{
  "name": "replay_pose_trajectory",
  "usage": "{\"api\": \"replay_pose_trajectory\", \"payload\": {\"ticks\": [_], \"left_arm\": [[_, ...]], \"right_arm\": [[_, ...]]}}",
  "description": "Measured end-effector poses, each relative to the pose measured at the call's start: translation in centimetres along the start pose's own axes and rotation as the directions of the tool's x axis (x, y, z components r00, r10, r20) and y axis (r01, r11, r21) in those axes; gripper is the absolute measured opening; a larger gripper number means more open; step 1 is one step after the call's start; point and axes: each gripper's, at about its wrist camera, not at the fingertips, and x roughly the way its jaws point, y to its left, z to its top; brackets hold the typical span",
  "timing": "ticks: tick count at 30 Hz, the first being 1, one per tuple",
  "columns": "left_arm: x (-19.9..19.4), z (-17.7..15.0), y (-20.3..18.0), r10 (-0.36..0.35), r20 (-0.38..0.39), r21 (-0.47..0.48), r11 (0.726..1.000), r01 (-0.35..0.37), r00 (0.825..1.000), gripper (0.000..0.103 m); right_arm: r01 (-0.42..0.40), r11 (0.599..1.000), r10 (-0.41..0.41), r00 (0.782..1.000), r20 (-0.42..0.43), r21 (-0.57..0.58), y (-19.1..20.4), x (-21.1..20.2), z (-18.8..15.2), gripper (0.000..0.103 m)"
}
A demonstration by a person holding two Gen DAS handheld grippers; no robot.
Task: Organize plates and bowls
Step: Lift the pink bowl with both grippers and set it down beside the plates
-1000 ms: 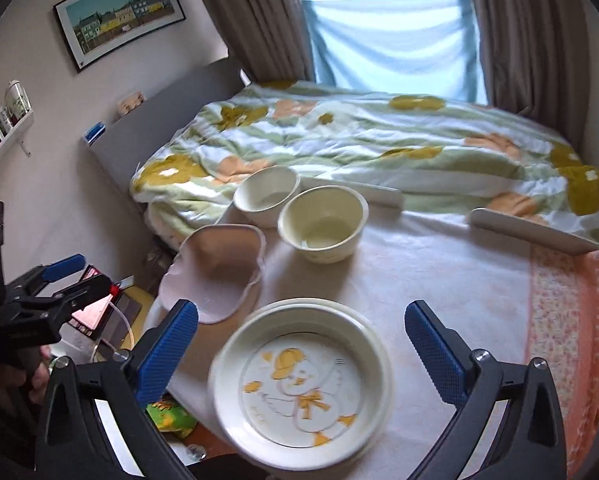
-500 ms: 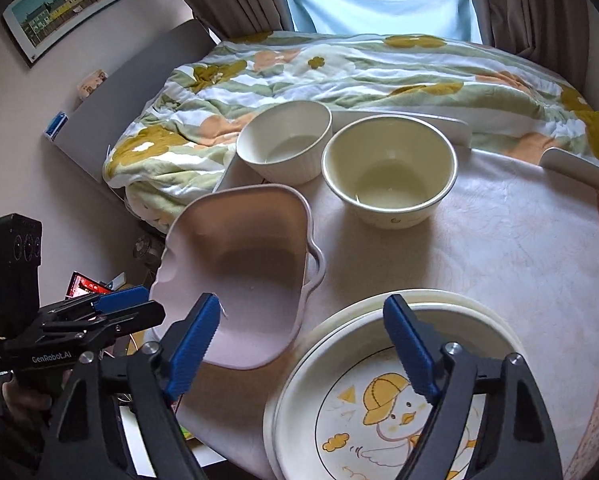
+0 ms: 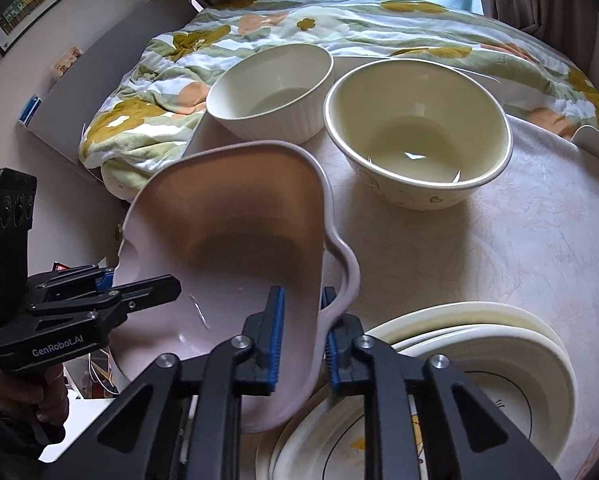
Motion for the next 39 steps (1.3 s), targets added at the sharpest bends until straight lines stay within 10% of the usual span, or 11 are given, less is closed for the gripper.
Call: {"api": "replay_pose_trajectory", "payload": {"ticks": [11,21,39], "left_arm": [[-3.4,1.5,-2.9,0.049,0.054,0.069,0.996,-0.053,0.997,0.012],[-7.5,2.0,-16.0,0.033,0.151,0.158,0.986,-0.057,0.988,0.012],[7.4,-3.9,-42.0,-0.048,0.027,0.176,0.983,0.043,0.998,0.012]], "right_arm": [[0.001,0.999,-0.004,0.997,0.078,0.039,-0.5,-3.3,-0.5,0.012],[-0.006,0.996,-0.014,0.975,0.223,0.087,-6.2,-13.9,-2.8,0.012],[0.111,0.972,-0.149,0.973,0.175,0.206,-29.6,-21.3,-12.8,0.011]]}}
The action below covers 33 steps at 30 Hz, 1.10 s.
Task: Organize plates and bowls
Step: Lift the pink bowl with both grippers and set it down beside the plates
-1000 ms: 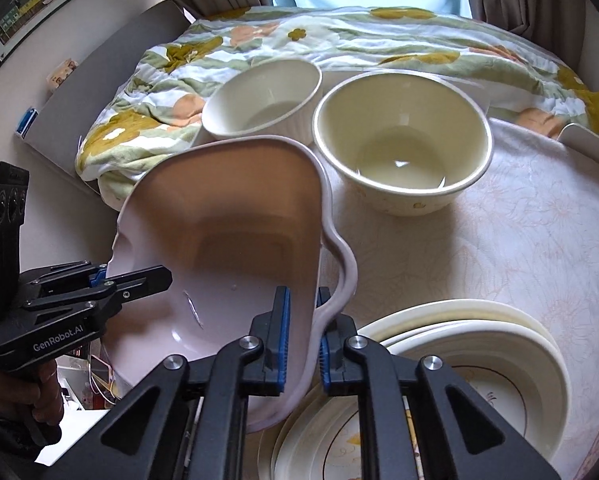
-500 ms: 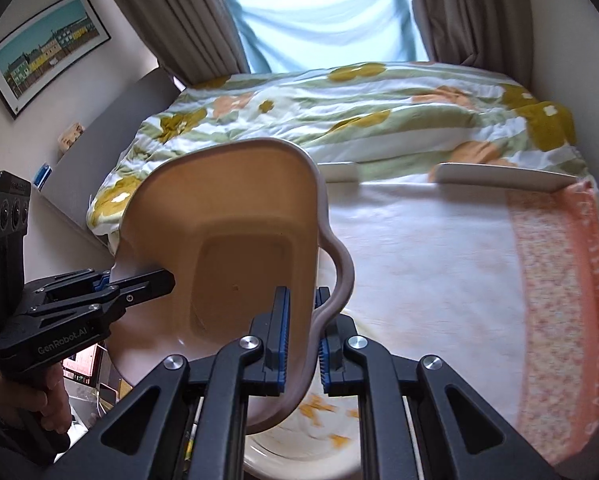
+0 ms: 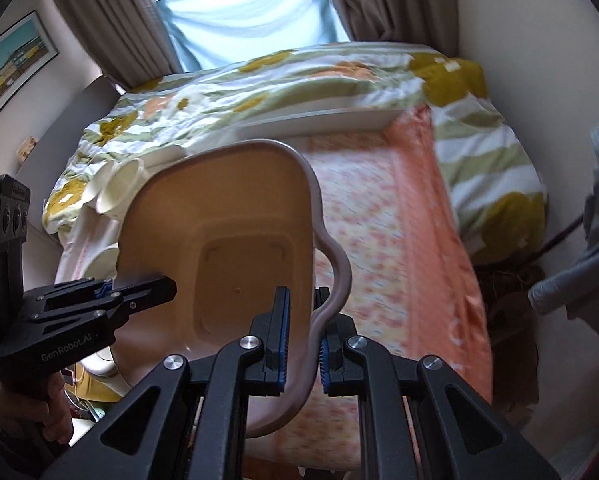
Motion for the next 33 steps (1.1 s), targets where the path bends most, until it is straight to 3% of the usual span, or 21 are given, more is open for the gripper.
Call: {"api": "replay_pose_trajectory", "payload": {"ticks": [9,28,30,31,32,33], "left_arm": [[5.1,-0.5,-2.2,0.039,-0.068,0.003,0.999,-0.038,0.997,0.012],[6.4,-0.7,-2.6,0.133,-0.066,0.065,0.990,-0.129,0.989,0.013],[6.3,-0.6,-2.8,0.155,-0.060,0.079,0.985,-0.150,0.986,0.021],[6.2,-0.5,-2.9,0.167,-0.053,0.086,0.983,-0.162,0.985,0.038],[6.1,-0.3,-3.0,0.172,-0.041,0.089,0.982,-0.168,0.984,0.062],[5.7,-0.2,-3.1,0.174,-0.019,0.087,0.981,-0.172,0.985,0.079]], "right_arm": [[-0.010,0.999,0.012,0.999,-0.047,0.036,-4.9,3.3,-2.2,0.011],[-0.046,0.997,0.051,0.996,-0.067,0.068,-6.6,4.3,-3.4,0.012],[-0.045,0.996,0.049,0.997,-0.063,0.071,-6.8,4.3,-3.5,0.012],[-0.045,0.996,0.049,0.997,-0.057,0.073,-6.7,4.2,-3.6,0.012],[-0.050,0.996,0.053,0.997,-0.051,0.074,-6.8,4.1,-3.6,0.017],[-0.059,0.996,0.062,0.997,-0.042,0.074,-6.9,3.9,-3.6,0.032]]}}
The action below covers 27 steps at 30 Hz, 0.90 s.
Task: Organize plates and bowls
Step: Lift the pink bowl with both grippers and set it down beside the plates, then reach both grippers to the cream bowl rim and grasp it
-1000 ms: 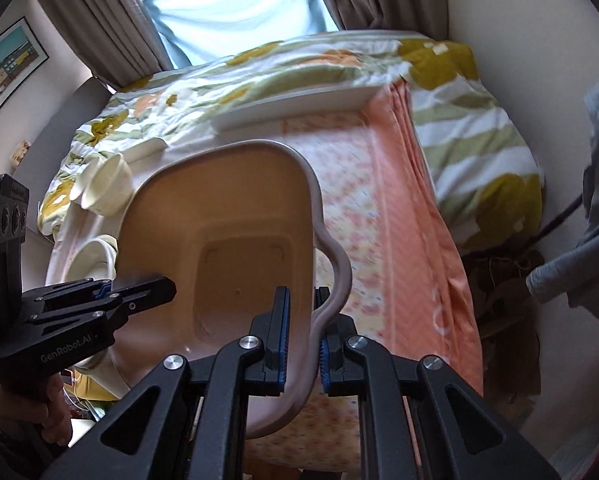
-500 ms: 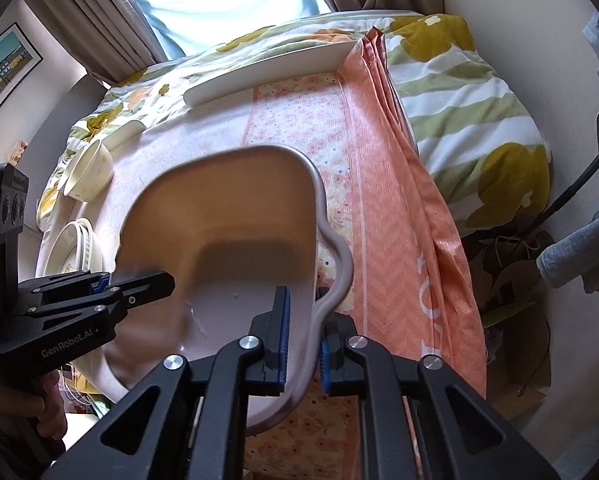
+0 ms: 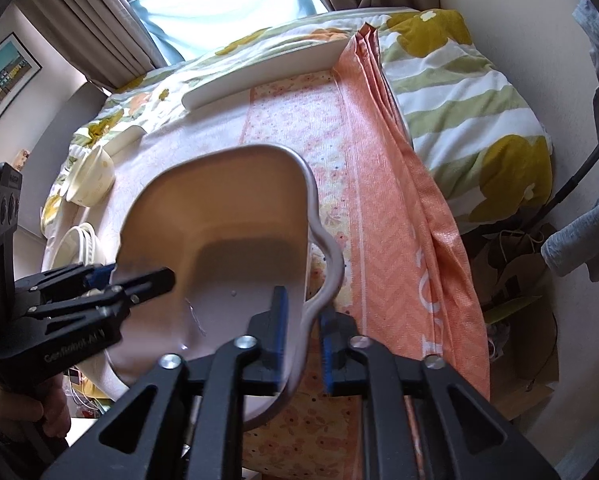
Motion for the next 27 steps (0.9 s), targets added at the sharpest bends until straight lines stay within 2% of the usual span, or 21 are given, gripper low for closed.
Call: {"api": "replay_pose_trajectory", "payload": {"ticks": [1,3,6,11,14,17,19,22,25,27], "left_arm": [[-0.5,0.1,0.0,-0.005,0.028,-0.004,1.000,0.006,1.000,0.082],[-1.3,0.5,0.0,-0.012,0.059,-0.005,1.000,0.012,0.998,0.086],[-2.3,1.2,0.1,0.023,0.082,-0.005,1.000,-0.023,0.996,0.087],[-6.5,1.6,1.6,0.016,0.163,-0.064,0.998,-0.005,0.987,0.087],[-10.8,1.4,3.3,0.035,0.245,-0.112,0.994,-0.007,0.969,0.089],[-15.3,1.4,5.7,0.090,0.326,-0.155,0.987,-0.041,0.941,0.102],[-18.3,1.2,7.9,0.142,0.377,-0.194,0.978,-0.072,0.915,0.103],[-21.5,1.1,12.0,0.209,0.406,-0.256,0.961,-0.109,0.890,0.103],[-23.1,1.0,17.0,0.242,0.400,-0.300,0.946,-0.123,0.884,0.103],[-23.2,1.2,21.1,0.256,0.374,-0.339,0.932,-0.125,0.892,0.103]], "right_arm": [[-0.006,1.000,0.006,1.000,0.006,-0.003,0.0,-0.2,0.0,0.042],[-0.012,1.000,0.013,1.000,0.023,-0.015,-0.1,-0.6,-0.1,0.074],[-0.005,0.999,0.007,0.999,0.052,-0.048,0.1,-1.5,-0.3,0.095],[0.004,0.994,0.007,0.994,0.105,-0.107,1.3,-3.9,0.0,0.102],[-0.020,0.986,0.048,0.985,0.168,-0.167,3.9,-6.2,1.6,0.102],[-0.061,0.971,0.115,0.967,0.229,-0.230,7.3,-8.3,3.5,0.102],[-0.093,0.954,0.168,0.953,0.252,-0.284,10.4,-9.3,5.1,0.102],[-0.099,0.936,0.181,0.958,0.221,-0.338,14.8,-9.3,7.3,0.102],[-0.097,0.940,0.178,0.958,0.225,-0.328,18.9,-8.5,9.6,0.102],[-0.069,0.949,0.148,0.959,0.240,-0.309,21.5,-7.4,11.1,0.102]]}}
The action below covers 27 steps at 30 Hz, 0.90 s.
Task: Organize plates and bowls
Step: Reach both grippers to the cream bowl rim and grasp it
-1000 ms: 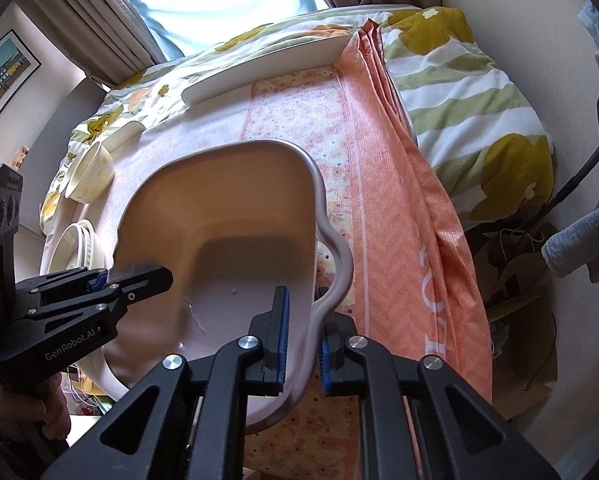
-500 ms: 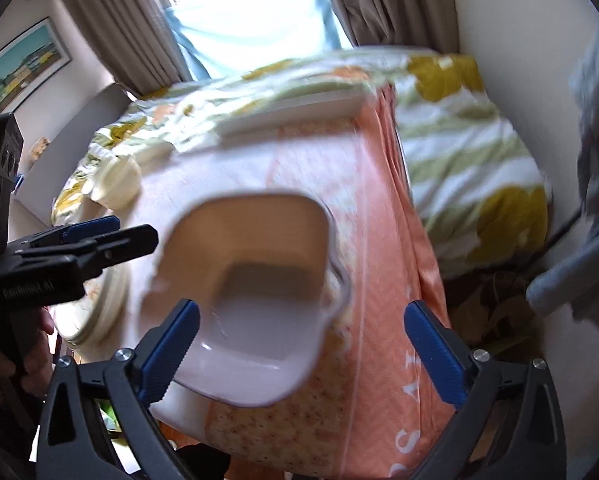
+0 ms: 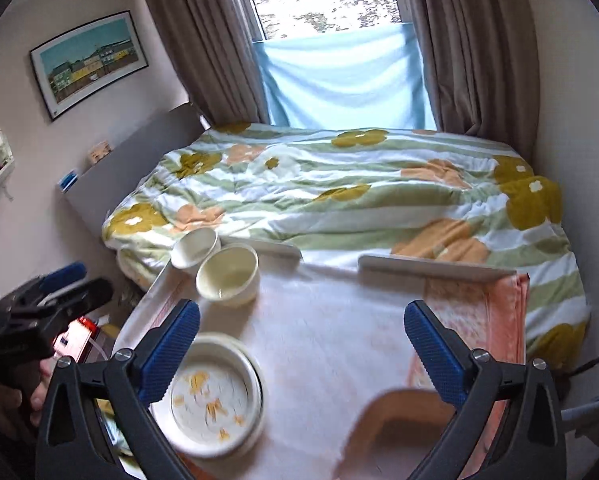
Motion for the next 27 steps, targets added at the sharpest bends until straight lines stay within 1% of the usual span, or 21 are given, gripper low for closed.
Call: {"api": "replay_pose_trajectory", "payload": {"ticks": [1,3,5,7,8,9,10,12,13,15,16,18,19,21,22,25,26,27], "left_arm": [[0.7,0.5,1.7,-0.009,-0.014,-0.023,1.000,0.009,1.000,0.102],[2.9,1.2,5.3,-0.064,-0.050,-0.095,0.994,0.059,0.997,0.102],[5.6,1.6,8.4,-0.124,-0.096,-0.168,0.980,0.106,0.988,0.102],[9.1,1.7,10.9,-0.180,-0.153,-0.232,0.962,0.141,0.972,0.099],[10.4,1.6,11.6,-0.200,-0.173,-0.247,0.957,0.154,0.964,0.095],[12.4,1.5,12.4,-0.222,-0.203,-0.261,0.951,0.166,0.954,0.089],[13.8,1.3,12.8,-0.236,-0.228,-0.266,0.948,0.173,0.944,0.085],[16.9,0.8,13.2,-0.257,-0.286,-0.262,0.948,0.182,0.923,0.073],[18.2,0.5,13.2,-0.266,-0.309,-0.260,0.947,0.187,0.913,0.070],[20.6,0.1,13.2,-0.288,-0.345,-0.259,0.944,0.205,0.893,0.063],[21.5,-0.1,13.1,-0.295,-0.360,-0.256,0.944,0.210,0.885,0.062],[23.0,-0.5,13.1,-0.303,-0.388,-0.250,0.944,0.217,0.870,0.054],[23.5,-0.7,13.0,-0.306,-0.399,-0.248,0.944,0.220,0.864,0.052],[24.5,-0.9,13.0,-0.311,-0.417,-0.246,0.943,0.223,0.854,0.049],[24.8,-1.0,12.9,-0.310,-0.422,-0.242,0.944,0.224,0.852,0.049],[25.4,-1.0,12.8,-0.303,-0.431,-0.222,0.949,0.225,0.850,0.046],[25.6,-0.9,12.8,-0.302,-0.434,-0.217,0.949,0.227,0.849,0.037],[25.7,-0.9,12.8,-0.296,-0.442,-0.209,0.952,0.223,0.847,0.028]], "right_arm": [[-0.003,1.000,0.003,1.000,-0.012,0.002,0.7,1.2,0.8,0.102],[-0.032,0.999,0.033,0.998,-0.057,0.028,2.1,4.4,2.2,0.102],[-0.036,0.998,0.042,0.993,-0.109,0.055,3.0,7.4,2.8,0.102],[-0.026,0.997,0.038,0.986,-0.160,0.076,3.9,10.6,3.0,0.102],[-0.026,0.996,0.042,0.982,-0.185,0.087,4.3,12.2,3.0,0.101],[-0.019,0.994,0.041,0.976,-0.214,0.106,4.6,14.1,2.8,0.100],[-0.013,0.993,0.040,0.972,-0.233,0.119,4.8,15.4,2.6,0.098],[-0.009,0.988,0.052,0.959,-0.278,0.154,5.1,18.4,2.0,0.085],[-0.001,0.986,0.052,0.952,-0.301,0.169,5.1,19.7,1.7,0.082],[0.011,0.981,0.055,0.941,-0.335,0.192,5.1,21.5,0.9,0.071],[0.018,0.979,0.056,0.935,-0.351,0.205,5.0,22.2,0.5,0.069],[0.026,0.972,0.065,0.925,-0.375,0.234,4.8,23.6,-0.2,0.061],[0.030,0.969,0.068,0.921,-0.384,0.245,4.8,24.2,-0.3,0.059],[0.038,0.964,0.073,0.914,-0.399,0.263,4.7,25.1,-0.7,0.052],[0.038,0.963,0.076,0.912,-0.403,0.267,4.7,25.3,-0.7,0.050],[0.036,0.962,0.082,0.908,-0.410,0.272,4.8,26.1,-0.7,0.038],[0.036,0.961,0.084,0.908,-0.411,0.274,4.9,26.2,-0.8,0.033],[0.035,0.960,0.086,0.906,-0.413,0.277,4.8,26.4,-0.8,0.032]]}}
